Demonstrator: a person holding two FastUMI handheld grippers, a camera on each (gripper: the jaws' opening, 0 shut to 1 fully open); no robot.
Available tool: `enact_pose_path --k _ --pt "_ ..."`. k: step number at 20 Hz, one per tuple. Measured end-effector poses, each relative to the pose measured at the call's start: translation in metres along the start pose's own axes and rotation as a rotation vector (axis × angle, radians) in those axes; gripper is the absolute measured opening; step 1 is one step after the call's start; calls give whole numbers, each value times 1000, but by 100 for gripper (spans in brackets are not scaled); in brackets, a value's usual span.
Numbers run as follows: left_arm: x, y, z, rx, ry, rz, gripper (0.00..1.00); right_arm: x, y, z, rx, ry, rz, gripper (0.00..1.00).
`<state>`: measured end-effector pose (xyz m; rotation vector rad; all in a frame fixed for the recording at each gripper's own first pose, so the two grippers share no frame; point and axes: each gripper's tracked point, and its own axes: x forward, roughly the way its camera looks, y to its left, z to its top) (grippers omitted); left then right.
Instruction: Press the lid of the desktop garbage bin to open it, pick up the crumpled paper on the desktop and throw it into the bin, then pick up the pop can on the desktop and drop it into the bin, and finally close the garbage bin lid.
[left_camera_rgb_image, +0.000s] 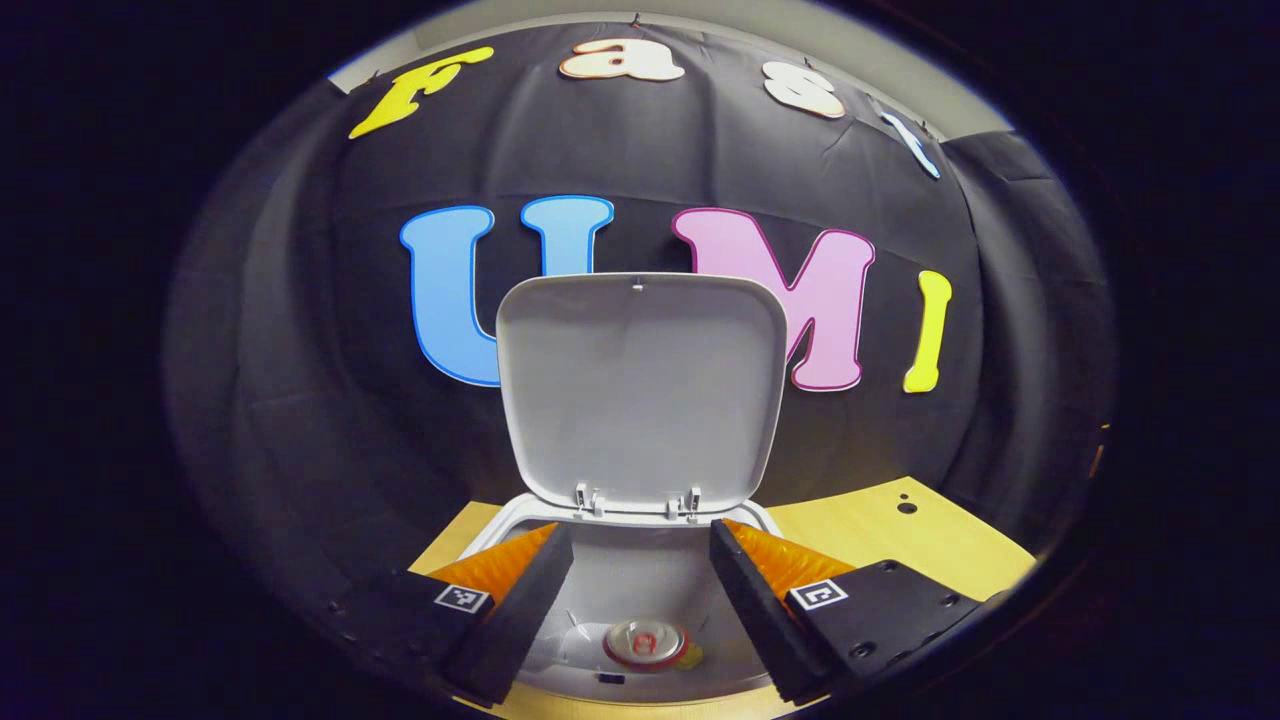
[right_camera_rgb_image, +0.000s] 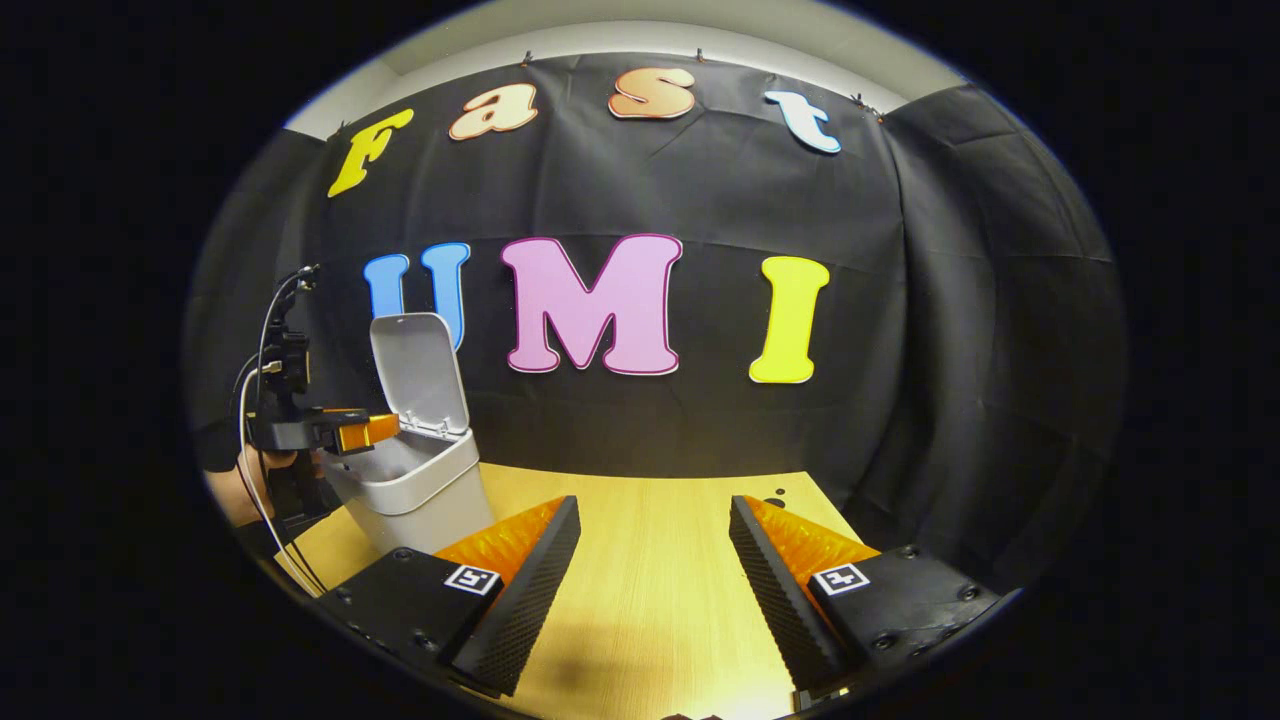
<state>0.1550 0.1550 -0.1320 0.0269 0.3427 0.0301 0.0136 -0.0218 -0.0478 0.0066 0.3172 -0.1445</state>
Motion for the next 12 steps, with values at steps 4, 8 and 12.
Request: enact_pose_path --k 4,8,12 --pt "-6 7 47 25 -88 41 93 12 15 11 -11 -10 60 97" --pt "-21 4 134 80 -247 64 93 32 30 36 7 -43 143 98" --pt "-19 -24 214 140 -403 6 92 52 31 33 -3 -39 187 97"
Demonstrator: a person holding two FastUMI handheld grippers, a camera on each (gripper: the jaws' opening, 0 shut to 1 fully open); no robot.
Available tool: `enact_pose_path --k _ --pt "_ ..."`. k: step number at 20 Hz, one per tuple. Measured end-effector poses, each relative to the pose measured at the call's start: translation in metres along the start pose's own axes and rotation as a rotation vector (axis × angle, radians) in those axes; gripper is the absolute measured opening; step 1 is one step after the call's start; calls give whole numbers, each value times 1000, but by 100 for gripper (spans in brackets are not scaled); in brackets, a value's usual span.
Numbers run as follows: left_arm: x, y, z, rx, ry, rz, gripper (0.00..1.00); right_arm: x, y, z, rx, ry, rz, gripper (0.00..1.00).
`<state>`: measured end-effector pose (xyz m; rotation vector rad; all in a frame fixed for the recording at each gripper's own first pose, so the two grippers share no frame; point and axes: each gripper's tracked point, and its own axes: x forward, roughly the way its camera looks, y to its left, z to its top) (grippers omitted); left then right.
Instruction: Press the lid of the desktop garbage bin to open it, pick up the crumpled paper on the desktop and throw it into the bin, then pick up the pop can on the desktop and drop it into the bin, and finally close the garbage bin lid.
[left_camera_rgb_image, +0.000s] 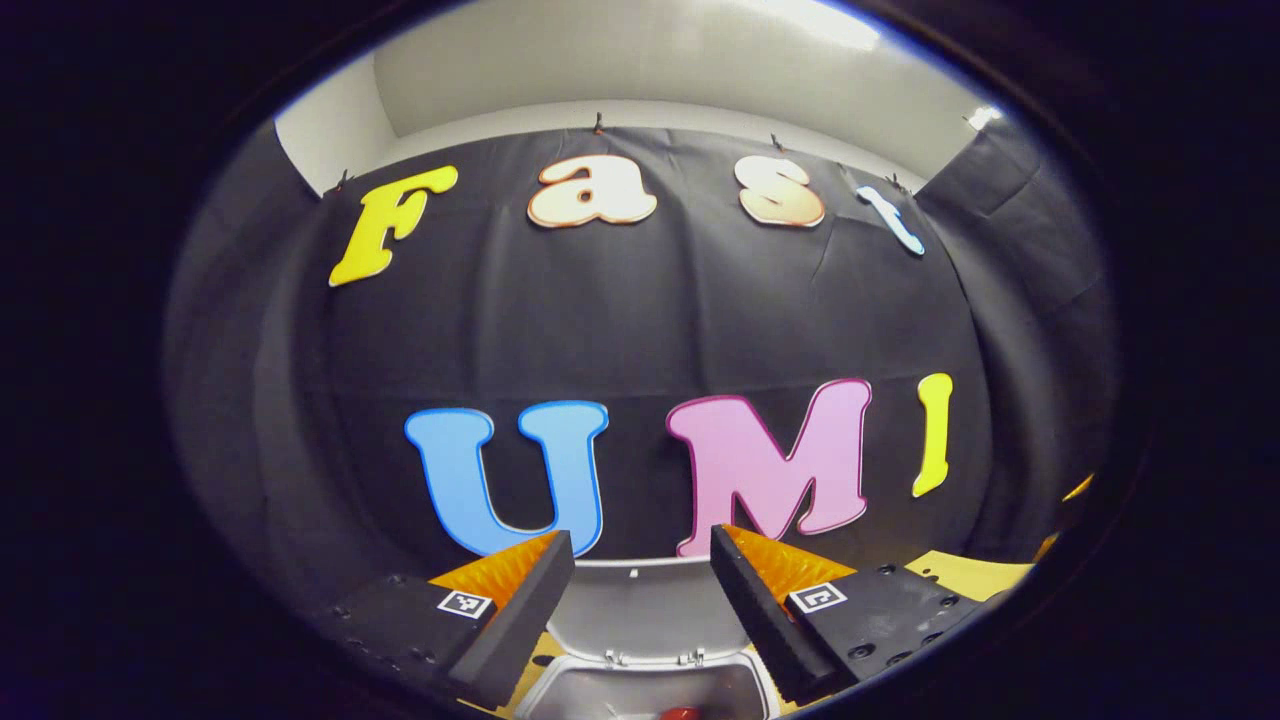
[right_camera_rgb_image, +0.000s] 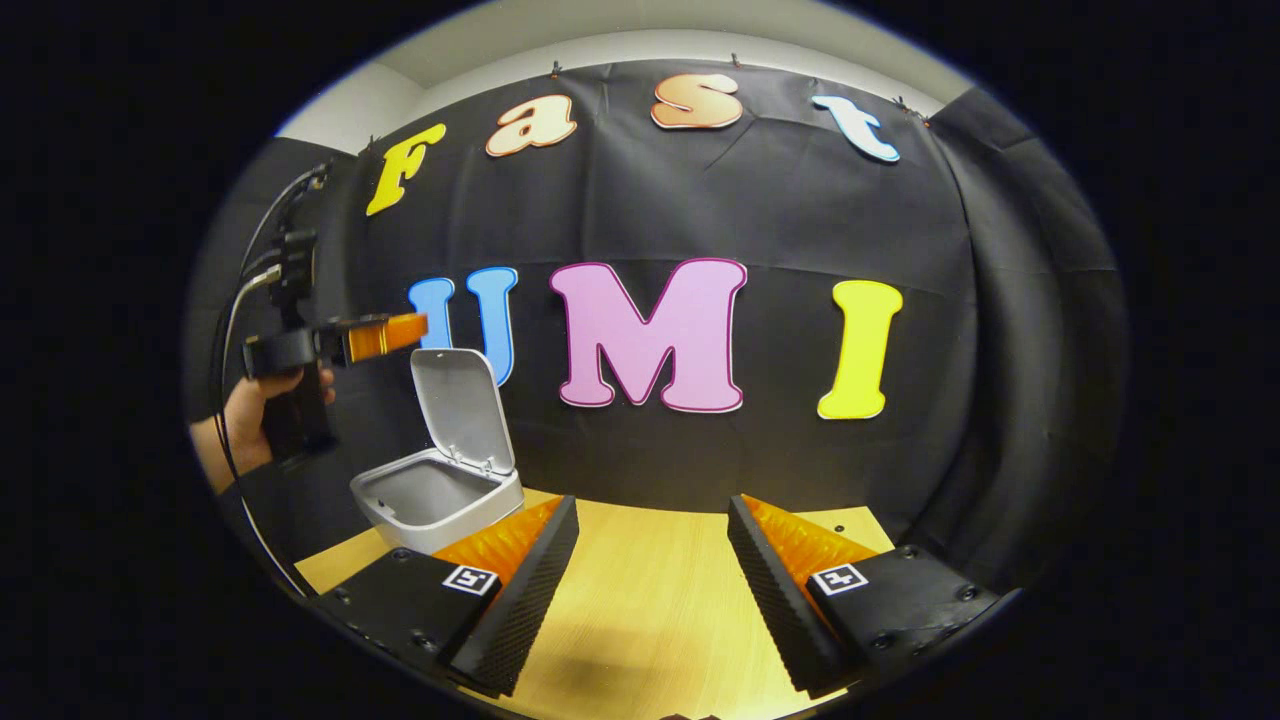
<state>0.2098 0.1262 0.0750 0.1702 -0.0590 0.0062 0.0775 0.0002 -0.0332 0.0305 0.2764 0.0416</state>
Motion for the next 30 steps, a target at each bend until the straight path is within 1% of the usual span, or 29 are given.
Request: enact_pose_path --k 2,3,5,7,8,9,10,12,13,15,16,17,18,20,22,25,28,30 --pt "18 -4 11 20 -29 -17 93 5 -1 -3 11 14 10 97" --pt "27 -4 9 22 -23 -19 94 7 -4 -4 14 16 4 97" --pt "44 -1 -3 25 0 -22 94 11 -9 -5 19 17 -15 97" --pt "62 3 -21 25 33 -30 94 15 -15 -8 29 29 -51 97" --pt "70 3 -32 19 61 -44 98 15 -20 -7 39 23 -76 98" --pt "75 3 -45 14 90 -61 98 13 -25 -5 46 14 -100 98" --pt "80 3 -49 -5 93 -79 94 11 -31 -6 49 10 -126 97" --pt "84 2 -58 -38 115 -100 94 7 -38 -11 60 27 -170 97" --pt "83 0 -67 -32 149 -113 94 4 -41 -11 64 24 -188 98" --pt "78 -6 -83 -31 229 -140 94 -3 -46 -6 50 4 -223 97" --pt "76 -9 -81 -42 224 -149 97 -8 -50 -4 39 -2 -240 97" --pt "73 -12 -78 -41 233 -167 97 -12 -52 -3 32 -6 -255 97" --pt "67 -14 -80 -26 265 -176 93 -16 -54 -3 32 -11 -268 97" --pt "51 -22 -83 -30 310 -211 95 -24 -54 -5 41 -10 -282 97" --pt "32 -28 -91 -62 360 -229 95 -29 -52 -12 35 6 -278 97" --pt "9 -29 -93 -57 330 -201 96 -38 -46 -17 38 9 -268 97" --pt "-18 -25 -101 -80 286 -133 97 -46 -42 -22 40 12 -262 97" --pt "-39 -29 -110 -57 250 -120 100 -50 -39 -27 44 21 -254 97"
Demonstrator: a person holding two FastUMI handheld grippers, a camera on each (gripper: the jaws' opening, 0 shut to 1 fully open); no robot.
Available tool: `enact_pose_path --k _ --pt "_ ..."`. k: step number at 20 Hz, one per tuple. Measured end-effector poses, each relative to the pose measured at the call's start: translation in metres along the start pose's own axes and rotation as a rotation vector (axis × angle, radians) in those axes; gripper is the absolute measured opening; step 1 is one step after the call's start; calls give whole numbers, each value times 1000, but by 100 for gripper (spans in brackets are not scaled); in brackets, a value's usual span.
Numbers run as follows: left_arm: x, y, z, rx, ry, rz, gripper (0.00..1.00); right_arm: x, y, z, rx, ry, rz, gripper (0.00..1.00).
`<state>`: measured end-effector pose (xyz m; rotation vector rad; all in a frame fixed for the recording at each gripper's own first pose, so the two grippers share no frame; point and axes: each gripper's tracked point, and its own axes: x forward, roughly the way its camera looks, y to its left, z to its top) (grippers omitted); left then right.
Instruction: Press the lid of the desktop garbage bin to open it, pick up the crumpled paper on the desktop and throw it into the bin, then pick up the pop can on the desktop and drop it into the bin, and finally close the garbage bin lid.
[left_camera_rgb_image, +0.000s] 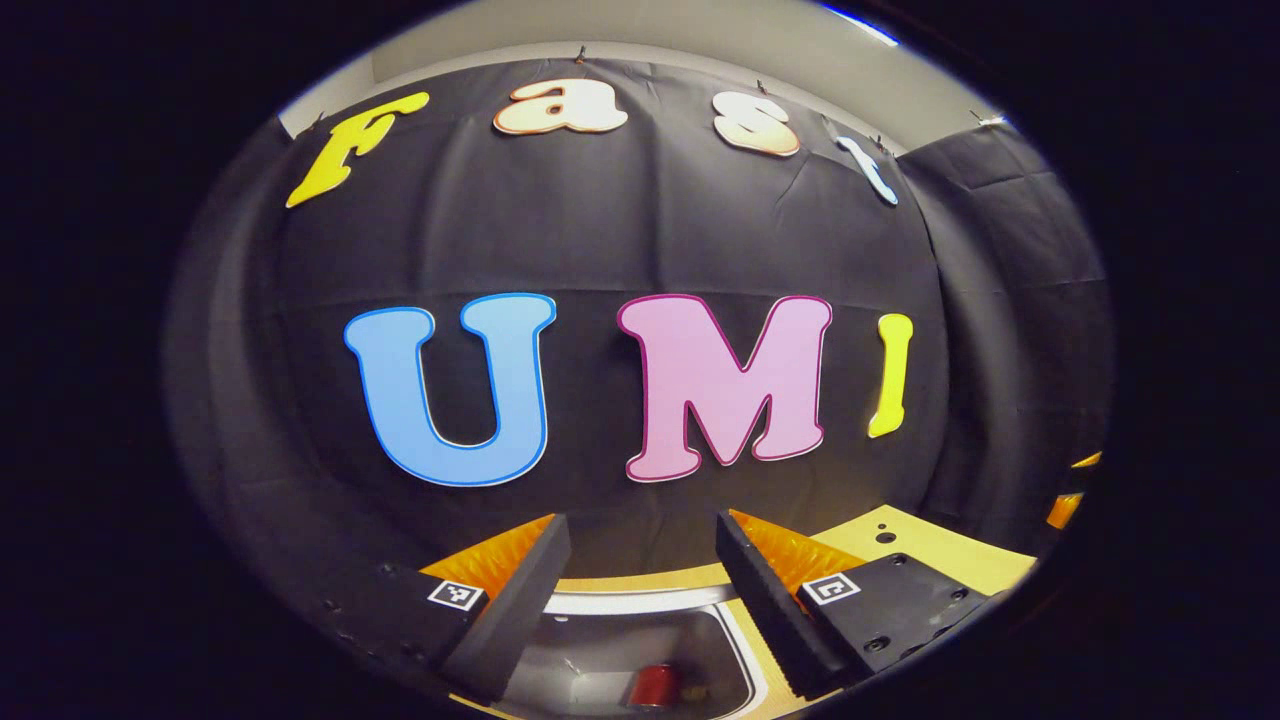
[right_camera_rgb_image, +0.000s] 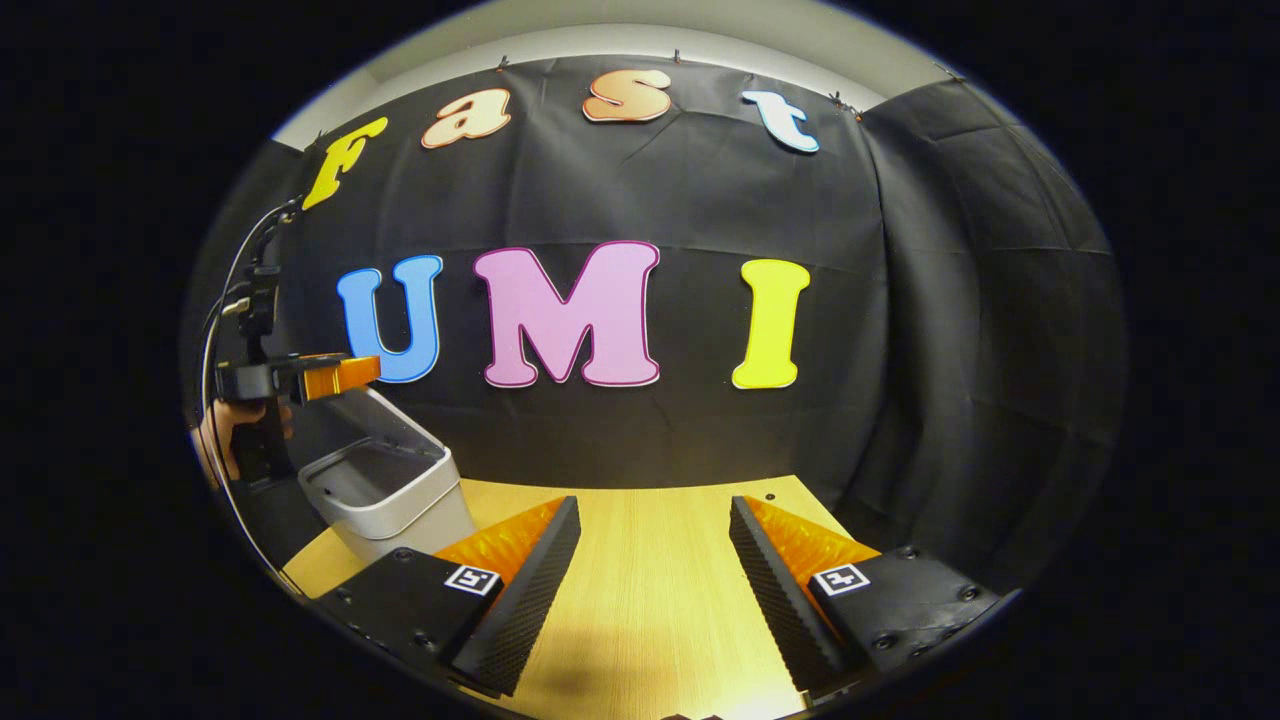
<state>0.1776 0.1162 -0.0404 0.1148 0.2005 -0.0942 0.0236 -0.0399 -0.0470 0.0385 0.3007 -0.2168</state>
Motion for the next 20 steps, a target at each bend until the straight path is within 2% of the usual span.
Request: enact_pose_path --k 2,3,7,10,12,13,16,20 --pt "-14 -5 -18 25 -5 -2 100 -3 3 -1 3 5 8 97" --pt "-20 -8 -31 8 12 -16 99 -5 4 -3 0 9 12 97" --pt "-36 -2 -93 -59 136 15 96 -11 10 -10 -4 24 27 97" --pt "-42 -6 -114 -18 147 15 98 -18 16 -18 -20 44 39 97" --pt "-47 -6 -127 -29 166 18 98 -23 19 -22 -24 59 44 97" --pt "-46 -6 -120 -9 105 15 100 -26 20 -25 -31 69 42 97" --pt "-48 -9 -129 10 53 19 99 -32 26 -34 -48 100 51 97" --pt "-51 -9 -133 -65 -3 17 100 -43 45 -37 -73 101 90 97"
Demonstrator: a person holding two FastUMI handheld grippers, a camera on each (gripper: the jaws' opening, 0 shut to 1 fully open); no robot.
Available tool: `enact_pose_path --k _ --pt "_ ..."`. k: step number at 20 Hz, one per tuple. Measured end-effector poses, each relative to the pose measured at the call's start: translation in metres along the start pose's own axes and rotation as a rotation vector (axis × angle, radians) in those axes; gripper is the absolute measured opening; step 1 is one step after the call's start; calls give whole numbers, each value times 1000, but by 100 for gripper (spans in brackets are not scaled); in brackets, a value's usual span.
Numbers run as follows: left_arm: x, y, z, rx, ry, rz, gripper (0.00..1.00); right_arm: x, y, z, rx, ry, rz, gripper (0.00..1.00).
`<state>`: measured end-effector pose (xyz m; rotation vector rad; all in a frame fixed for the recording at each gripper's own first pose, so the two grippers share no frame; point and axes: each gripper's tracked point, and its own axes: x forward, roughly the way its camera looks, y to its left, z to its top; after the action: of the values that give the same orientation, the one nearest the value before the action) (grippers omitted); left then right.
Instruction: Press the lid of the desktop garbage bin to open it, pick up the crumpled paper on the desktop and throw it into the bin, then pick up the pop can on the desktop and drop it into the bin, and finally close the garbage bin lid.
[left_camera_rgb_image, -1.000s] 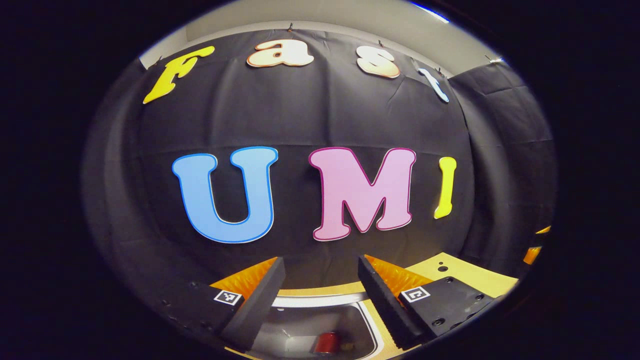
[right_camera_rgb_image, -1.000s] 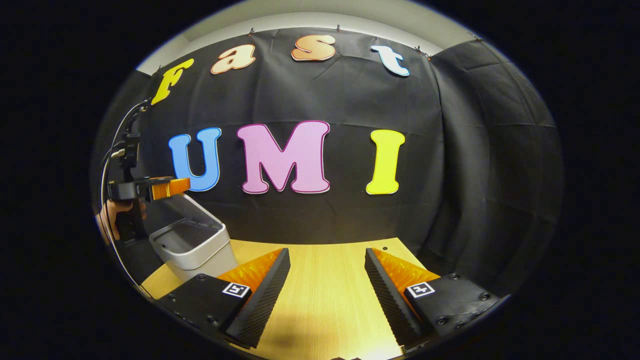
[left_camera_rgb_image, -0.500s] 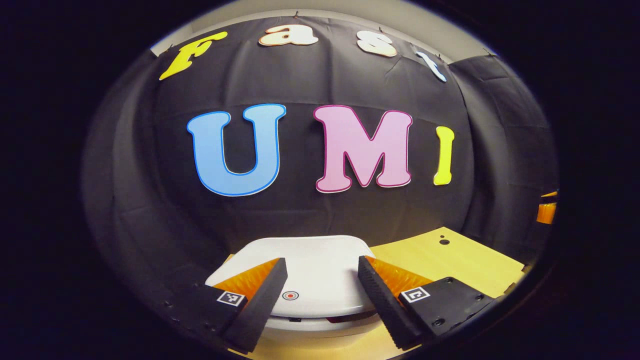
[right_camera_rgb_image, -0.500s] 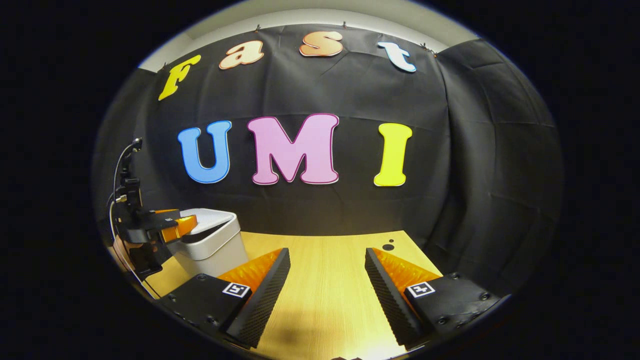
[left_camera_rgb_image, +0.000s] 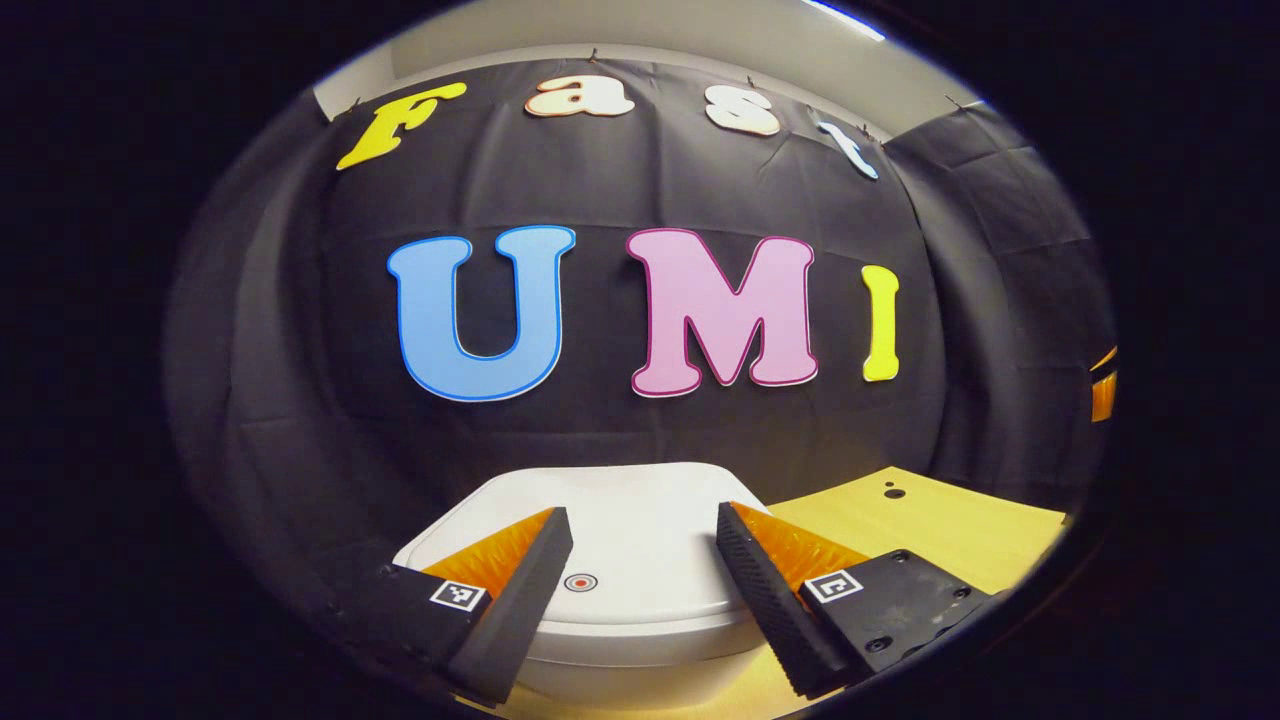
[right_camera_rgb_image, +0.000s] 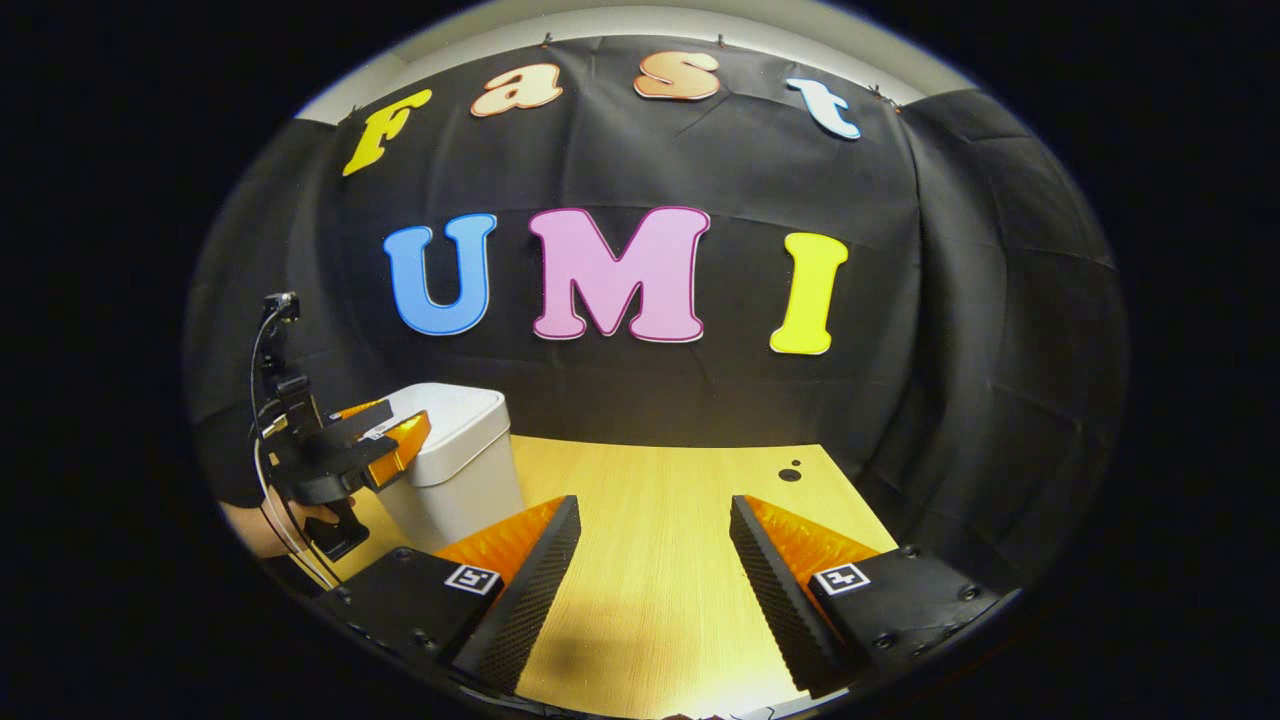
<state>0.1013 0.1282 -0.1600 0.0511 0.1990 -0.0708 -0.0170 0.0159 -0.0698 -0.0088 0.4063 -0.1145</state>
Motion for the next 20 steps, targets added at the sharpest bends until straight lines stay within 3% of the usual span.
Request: enact_pose_path --k 3,5,10,13,16,20 --pt "3 -1 8 38 -5 -11 99 -4 13 3 -13 -14 22 97" --pt "-4 3 20 11 32 3 98 -5 20 10 -10 -36 29 97" --pt "-55 9 100 39 -120 82 96 -6 30 31 7 -124 11 97" --pt "-103 -11 145 61 -224 67 96 -10 47 40 20 -174 21 97" --pt "-137 -30 154 9 -247 40 96 -24 65 52 71 -245 30 97" --pt "-169 -49 138 -53 -210 20 96 -48 81 63 22 -339 21 97"
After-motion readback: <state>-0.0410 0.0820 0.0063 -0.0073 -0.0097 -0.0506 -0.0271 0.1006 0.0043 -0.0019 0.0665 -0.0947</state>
